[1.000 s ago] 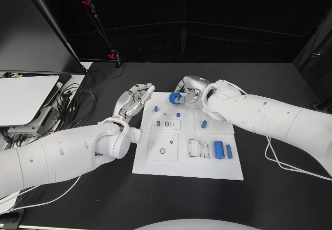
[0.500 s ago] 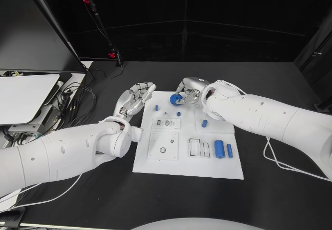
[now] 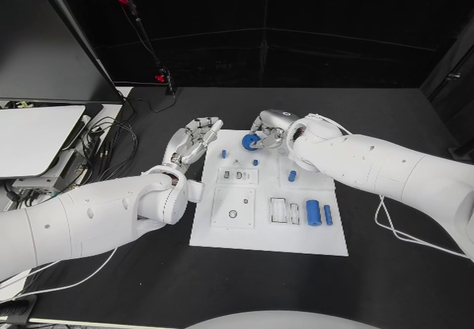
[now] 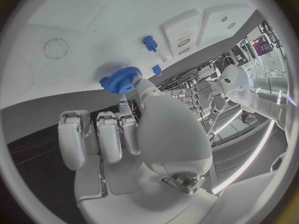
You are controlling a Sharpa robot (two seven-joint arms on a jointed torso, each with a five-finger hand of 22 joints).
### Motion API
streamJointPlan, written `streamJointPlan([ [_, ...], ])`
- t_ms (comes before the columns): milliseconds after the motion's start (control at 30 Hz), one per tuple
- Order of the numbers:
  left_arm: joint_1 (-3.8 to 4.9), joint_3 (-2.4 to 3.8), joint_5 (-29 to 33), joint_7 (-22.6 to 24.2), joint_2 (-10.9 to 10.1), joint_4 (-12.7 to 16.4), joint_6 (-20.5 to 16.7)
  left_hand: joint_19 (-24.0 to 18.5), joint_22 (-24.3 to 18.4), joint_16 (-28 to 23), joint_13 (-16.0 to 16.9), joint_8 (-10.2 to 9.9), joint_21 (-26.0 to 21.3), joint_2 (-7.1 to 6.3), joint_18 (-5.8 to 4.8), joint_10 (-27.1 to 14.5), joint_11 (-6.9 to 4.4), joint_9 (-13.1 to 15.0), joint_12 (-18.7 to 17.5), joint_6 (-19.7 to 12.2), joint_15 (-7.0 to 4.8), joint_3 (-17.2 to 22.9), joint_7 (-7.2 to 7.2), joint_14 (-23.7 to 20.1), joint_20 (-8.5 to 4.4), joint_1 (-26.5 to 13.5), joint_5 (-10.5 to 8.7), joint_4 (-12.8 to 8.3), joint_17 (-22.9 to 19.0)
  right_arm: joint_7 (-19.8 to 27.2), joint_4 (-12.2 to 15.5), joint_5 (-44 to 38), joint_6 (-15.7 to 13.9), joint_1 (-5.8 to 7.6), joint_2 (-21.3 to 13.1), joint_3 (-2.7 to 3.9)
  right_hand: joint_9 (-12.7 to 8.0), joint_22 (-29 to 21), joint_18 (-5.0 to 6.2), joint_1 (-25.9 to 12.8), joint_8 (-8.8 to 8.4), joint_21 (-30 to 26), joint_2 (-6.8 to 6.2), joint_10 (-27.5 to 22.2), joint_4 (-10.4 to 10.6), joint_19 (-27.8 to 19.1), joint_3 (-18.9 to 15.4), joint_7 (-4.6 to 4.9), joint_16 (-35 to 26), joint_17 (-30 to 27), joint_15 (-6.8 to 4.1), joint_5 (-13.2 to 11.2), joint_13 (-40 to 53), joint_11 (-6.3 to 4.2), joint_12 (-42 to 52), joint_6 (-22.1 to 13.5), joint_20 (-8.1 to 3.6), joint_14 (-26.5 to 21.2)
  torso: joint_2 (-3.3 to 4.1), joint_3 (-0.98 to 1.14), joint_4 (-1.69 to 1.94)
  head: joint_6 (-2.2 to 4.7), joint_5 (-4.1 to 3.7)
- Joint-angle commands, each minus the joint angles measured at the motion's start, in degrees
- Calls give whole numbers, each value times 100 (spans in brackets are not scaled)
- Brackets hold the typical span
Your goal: Assemble the parts on the task board
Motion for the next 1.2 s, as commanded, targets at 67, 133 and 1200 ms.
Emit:
streamJointPlan([
  [67,10,6,-36,1456,8,8,28,-36,5,32,-5,23,18,54,46,-27,0,-9,39,-10,36,-42,907,9,-13,-18,28,-1,-7,13,3,-91,207,-30,17,-17,10,1509,-42,27,-19,19,-4,606,-13,596,18,-208,14,1509,2,-2,1508,1,15,174,-4,616,-2,-1,4,-8,4],
  [133,11,6,-36,1454,10,4,28,-36,5,32,-5,23,18,54,46,-27,0,-9,39,-10,36,-42,907,9,-13,-18,28,-1,-7,0,22,-92,235,-33,13,-17,10,1509,-42,26,-19,19,-4,606,-13,596,18,-208,14,1509,2,-2,1508,1,15,175,-5,616,-1,-2,0,-8,6],
  [1200,11,6,-36,1438,9,-18,42,-38,7,33,-5,27,21,67,44,-29,0,-15,43,-11,38,-48,907,9,-13,-6,37,-1,-8,-479,32,-93,608,-55,11,-17,-60,1509,-42,-211,-574,19,-128,606,37,596,-124,-327,14,1509,-100,-386,1508,-140,15,-798,-87,616,0,0,-3,-16,-33],
])
